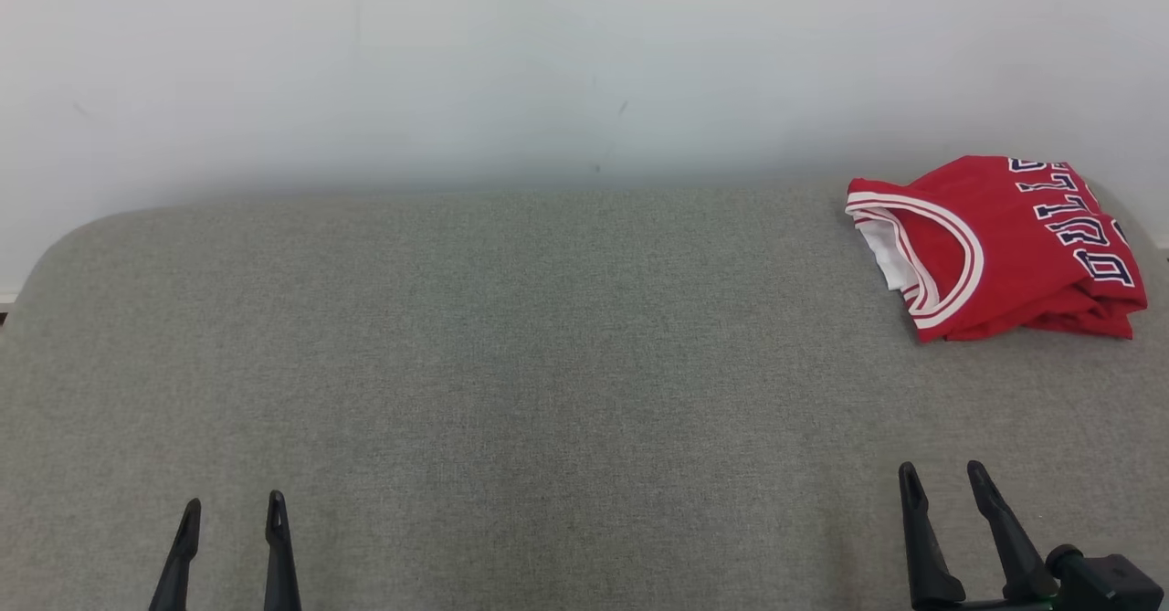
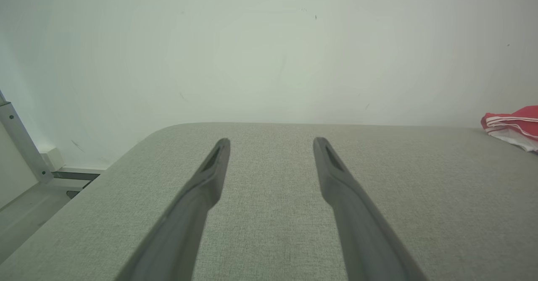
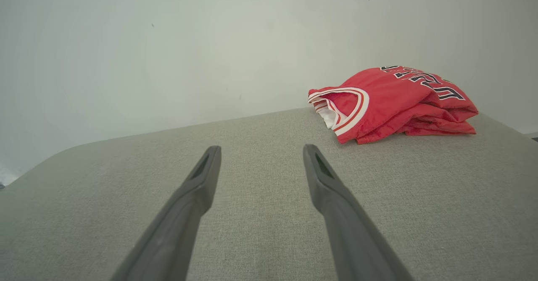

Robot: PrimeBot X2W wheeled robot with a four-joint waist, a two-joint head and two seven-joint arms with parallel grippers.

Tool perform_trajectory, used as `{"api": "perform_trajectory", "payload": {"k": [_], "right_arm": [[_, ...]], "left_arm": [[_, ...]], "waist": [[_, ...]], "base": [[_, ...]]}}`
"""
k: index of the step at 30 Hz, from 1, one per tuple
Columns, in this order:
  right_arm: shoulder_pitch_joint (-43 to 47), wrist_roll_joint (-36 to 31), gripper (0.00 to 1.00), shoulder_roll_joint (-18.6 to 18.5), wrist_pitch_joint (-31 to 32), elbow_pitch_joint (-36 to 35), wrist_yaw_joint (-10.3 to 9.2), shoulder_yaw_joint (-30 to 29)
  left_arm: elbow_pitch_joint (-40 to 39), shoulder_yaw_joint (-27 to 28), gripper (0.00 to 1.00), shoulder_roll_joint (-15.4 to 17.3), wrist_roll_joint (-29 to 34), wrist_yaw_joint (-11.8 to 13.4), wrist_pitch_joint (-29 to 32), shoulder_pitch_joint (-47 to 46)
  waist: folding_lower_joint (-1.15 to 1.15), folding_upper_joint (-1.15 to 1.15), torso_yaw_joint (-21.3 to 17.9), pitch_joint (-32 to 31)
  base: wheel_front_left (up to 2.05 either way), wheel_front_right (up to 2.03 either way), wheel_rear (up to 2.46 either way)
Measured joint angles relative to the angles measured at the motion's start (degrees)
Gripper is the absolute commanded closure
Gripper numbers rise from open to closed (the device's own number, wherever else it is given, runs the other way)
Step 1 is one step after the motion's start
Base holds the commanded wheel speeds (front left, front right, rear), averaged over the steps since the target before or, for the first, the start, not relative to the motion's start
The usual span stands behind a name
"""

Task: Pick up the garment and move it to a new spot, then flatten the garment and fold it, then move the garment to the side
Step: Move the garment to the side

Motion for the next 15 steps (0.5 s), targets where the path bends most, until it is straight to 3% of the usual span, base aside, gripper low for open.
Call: {"api": "perform_trajectory", "payload": {"k": [15], "right_arm": [[-0.07, -3.22, 0.00, 1.82, -0.67, -0.57, 0.00, 0.69]], "left_arm": [[1.90, -1.46, 0.00, 1.22, 0.87, -0.52, 0.37, 0.27]], "waist": [[0.00, 0.00, 0.94, -0.76]], "base": [[0.00, 0.00, 0.00]]}}
